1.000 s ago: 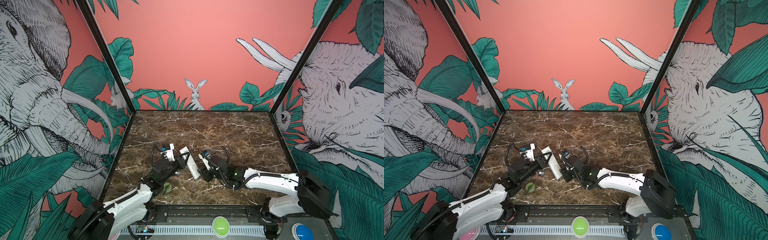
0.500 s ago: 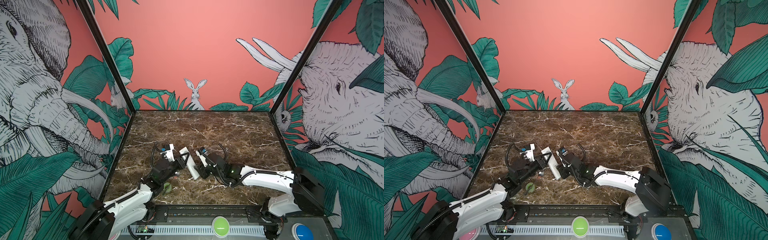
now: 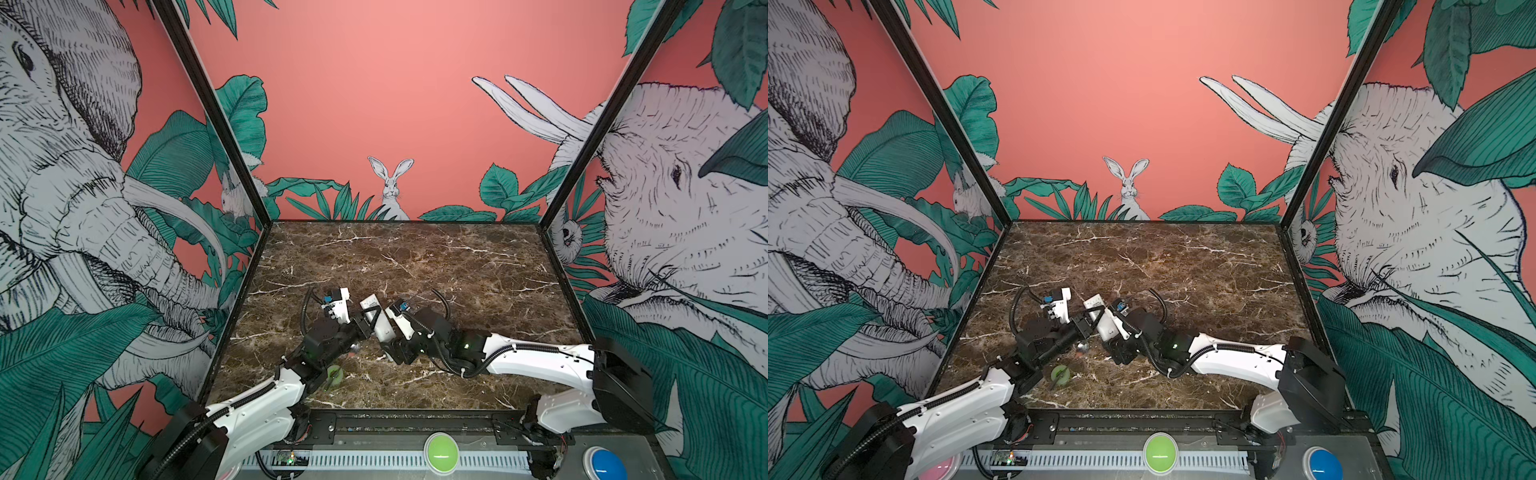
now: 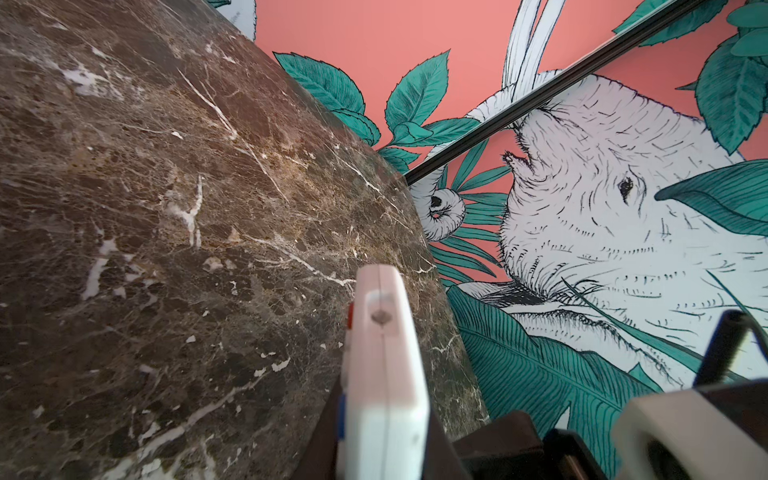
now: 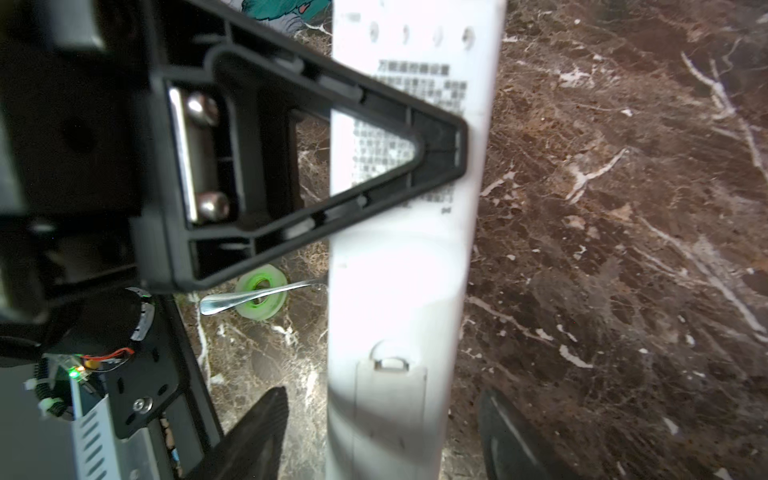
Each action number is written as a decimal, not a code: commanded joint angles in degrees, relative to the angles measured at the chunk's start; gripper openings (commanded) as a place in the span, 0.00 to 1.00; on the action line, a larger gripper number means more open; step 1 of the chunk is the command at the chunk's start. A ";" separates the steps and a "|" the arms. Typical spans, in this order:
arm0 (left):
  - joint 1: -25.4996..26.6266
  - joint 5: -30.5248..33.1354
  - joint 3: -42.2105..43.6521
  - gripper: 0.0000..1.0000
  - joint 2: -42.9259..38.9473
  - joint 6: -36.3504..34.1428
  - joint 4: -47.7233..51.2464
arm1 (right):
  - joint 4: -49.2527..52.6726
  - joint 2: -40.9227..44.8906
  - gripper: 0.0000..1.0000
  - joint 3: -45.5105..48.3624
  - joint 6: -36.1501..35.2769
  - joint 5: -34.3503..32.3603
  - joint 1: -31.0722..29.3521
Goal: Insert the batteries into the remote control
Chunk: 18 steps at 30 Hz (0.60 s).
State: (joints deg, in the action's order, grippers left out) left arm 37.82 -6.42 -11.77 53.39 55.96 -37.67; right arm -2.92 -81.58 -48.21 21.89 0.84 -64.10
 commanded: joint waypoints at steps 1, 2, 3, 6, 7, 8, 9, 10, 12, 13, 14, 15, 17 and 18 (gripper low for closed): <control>0.06 -0.34 -0.35 0.00 -1.41 0.77 -2.95 | 0.18 -0.16 0.77 -1.93 -0.02 0.11 -0.24; 0.06 -0.32 -0.29 0.00 -1.46 0.81 -3.02 | 0.51 -0.40 0.77 -2.02 0.27 -0.27 -0.25; 0.06 -0.35 -0.40 0.00 -1.50 0.81 -2.98 | 0.84 -0.85 0.78 -2.14 0.49 -0.57 -0.24; 0.06 -0.27 -0.36 0.00 -1.88 0.64 -2.53 | 2.90 -2.15 0.78 -3.08 2.22 -2.00 -0.22; 0.06 -0.27 -0.36 0.00 -1.99 0.59 -2.37 | 3.41 -2.74 0.78 -3.59 2.62 -2.13 -0.07; 0.06 -0.26 -0.29 0.00 -2.18 0.48 -2.32 | 3.20 -3.32 0.78 -3.80 2.99 -1.68 -0.07; 0.09 -0.17 -0.34 0.00 -2.27 0.48 -2.27 | 2.88 -3.77 0.78 -3.83 3.48 -1.25 -0.07; 0.06 -0.17 -0.29 0.00 -2.24 0.55 -2.28 | 2.68 -4.05 0.77 -3.83 3.68 -0.99 -0.07; 0.06 -0.25 -0.36 0.00 -2.41 0.46 -2.33 | 1.91 -4.29 0.76 -3.53 3.93 -0.76 -0.08; 0.07 -0.31 -0.44 0.00 -2.40 0.46 -2.19 | 1.37 -4.14 0.74 -3.25 4.11 -0.70 -0.08; 0.06 -0.28 -0.45 0.00 -2.45 0.38 -2.14 | 1.27 -4.04 0.74 -3.04 4.14 -0.58 -0.06; 0.04 -0.30 -0.49 0.00 -2.54 0.37 -2.08 | 1.33 -4.02 0.73 -3.04 4.17 -0.57 -0.09; -0.01 -0.31 -0.41 0.00 -2.59 0.24 -1.97 | 1.49 -4.11 0.71 -2.95 4.28 -0.34 -0.11; -0.04 -0.33 -0.45 0.00 -2.51 0.26 -1.96 | 1.40 -4.11 0.70 -2.82 4.22 -0.12 -0.07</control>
State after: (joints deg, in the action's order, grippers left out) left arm 37.82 -6.57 -11.77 52.12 55.94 -37.60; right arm -0.56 -85.67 -50.92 25.34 0.43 -64.12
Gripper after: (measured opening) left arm 0.202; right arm 0.704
